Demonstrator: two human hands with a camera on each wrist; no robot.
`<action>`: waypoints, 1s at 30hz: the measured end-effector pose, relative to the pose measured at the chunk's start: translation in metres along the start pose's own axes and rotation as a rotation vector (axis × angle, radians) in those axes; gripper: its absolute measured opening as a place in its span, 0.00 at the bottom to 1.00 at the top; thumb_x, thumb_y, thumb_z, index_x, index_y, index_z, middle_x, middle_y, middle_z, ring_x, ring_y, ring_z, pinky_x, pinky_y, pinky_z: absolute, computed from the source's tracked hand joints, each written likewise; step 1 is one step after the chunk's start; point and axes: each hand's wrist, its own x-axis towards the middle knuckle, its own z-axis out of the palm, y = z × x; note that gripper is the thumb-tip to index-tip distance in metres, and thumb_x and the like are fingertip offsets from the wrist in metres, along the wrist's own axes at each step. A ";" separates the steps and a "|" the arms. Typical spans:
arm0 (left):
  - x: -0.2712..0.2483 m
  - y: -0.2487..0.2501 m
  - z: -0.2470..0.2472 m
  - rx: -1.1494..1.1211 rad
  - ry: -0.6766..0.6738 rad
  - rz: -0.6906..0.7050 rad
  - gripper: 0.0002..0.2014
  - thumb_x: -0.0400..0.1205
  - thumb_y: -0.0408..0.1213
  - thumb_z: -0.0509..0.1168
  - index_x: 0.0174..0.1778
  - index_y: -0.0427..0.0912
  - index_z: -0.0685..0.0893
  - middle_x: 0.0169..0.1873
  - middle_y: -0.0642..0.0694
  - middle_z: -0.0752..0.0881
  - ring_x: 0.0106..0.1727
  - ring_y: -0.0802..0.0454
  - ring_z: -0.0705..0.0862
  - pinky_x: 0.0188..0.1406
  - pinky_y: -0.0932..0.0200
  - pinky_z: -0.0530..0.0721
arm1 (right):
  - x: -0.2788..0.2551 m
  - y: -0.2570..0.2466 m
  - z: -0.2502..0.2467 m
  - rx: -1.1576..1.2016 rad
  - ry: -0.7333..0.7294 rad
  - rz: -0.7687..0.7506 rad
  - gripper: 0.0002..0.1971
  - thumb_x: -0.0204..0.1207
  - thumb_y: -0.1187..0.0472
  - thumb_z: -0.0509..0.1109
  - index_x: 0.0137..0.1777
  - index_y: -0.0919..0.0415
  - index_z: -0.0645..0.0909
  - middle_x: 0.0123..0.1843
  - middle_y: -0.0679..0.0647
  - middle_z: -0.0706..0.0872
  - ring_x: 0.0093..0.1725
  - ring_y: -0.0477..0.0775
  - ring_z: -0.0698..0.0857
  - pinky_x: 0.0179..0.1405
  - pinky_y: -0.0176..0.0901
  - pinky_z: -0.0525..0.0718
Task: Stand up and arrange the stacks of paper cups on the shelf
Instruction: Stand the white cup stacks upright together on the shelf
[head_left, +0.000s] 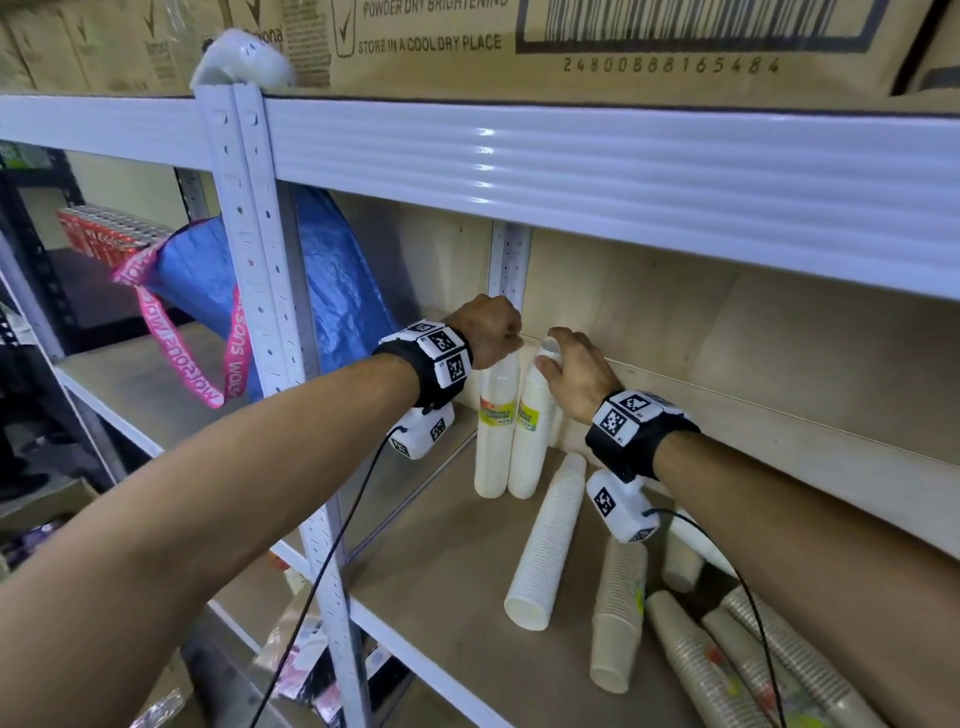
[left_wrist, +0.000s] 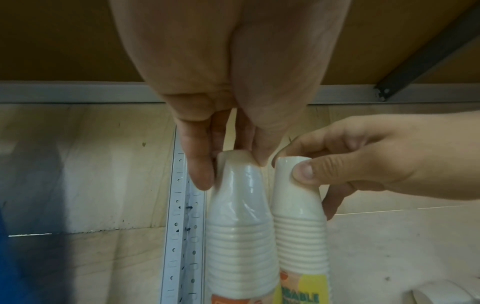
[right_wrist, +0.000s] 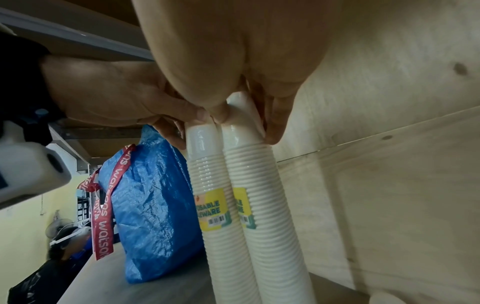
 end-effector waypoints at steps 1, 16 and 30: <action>0.001 -0.001 0.001 -0.007 -0.011 0.007 0.16 0.85 0.44 0.63 0.62 0.38 0.86 0.67 0.41 0.82 0.66 0.43 0.79 0.64 0.50 0.79 | 0.003 0.000 0.000 -0.003 0.001 0.004 0.23 0.85 0.56 0.63 0.77 0.63 0.70 0.72 0.63 0.76 0.70 0.63 0.79 0.67 0.46 0.75; 0.004 -0.003 0.006 -0.069 -0.012 -0.003 0.18 0.82 0.42 0.68 0.68 0.44 0.82 0.70 0.45 0.77 0.70 0.46 0.75 0.62 0.59 0.71 | 0.024 0.008 -0.007 0.021 -0.056 0.044 0.27 0.80 0.54 0.68 0.79 0.56 0.70 0.73 0.60 0.75 0.71 0.60 0.78 0.62 0.39 0.72; 0.009 -0.002 0.010 -0.136 -0.031 -0.053 0.17 0.82 0.42 0.69 0.67 0.46 0.83 0.71 0.46 0.78 0.70 0.46 0.76 0.64 0.56 0.74 | 0.032 0.020 -0.005 0.032 -0.093 0.042 0.14 0.75 0.53 0.72 0.57 0.56 0.80 0.54 0.54 0.81 0.51 0.55 0.80 0.47 0.41 0.72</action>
